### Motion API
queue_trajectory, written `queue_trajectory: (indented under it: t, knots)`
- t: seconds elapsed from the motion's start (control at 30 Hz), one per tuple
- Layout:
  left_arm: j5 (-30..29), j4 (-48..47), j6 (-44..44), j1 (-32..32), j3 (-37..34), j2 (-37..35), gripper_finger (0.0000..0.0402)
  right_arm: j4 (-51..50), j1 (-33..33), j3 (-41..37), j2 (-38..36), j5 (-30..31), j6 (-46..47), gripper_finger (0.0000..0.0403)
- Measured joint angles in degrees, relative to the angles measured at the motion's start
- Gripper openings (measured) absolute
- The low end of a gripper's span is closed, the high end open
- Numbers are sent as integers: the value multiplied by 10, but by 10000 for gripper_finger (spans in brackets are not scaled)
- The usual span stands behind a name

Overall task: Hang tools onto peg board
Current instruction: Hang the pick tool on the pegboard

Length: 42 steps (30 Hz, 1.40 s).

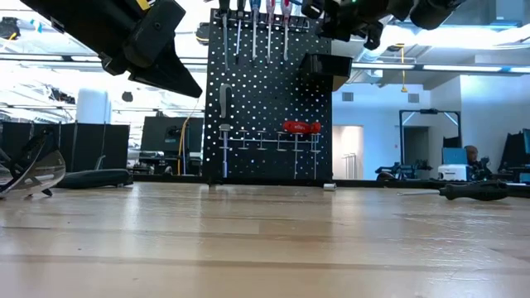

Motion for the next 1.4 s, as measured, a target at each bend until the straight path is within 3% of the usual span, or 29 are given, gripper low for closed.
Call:
queue_trajectory:
  t: [0.87, 1.4]
  knots:
    - [0, 0, 0, 0, 0, 0, 0, -51, -10, 24, 0, -60, 54, 0]
    - [3, 0, 0, 0, 0, 0, 0, -113, -42, 24, 0, -85, 140, 0]
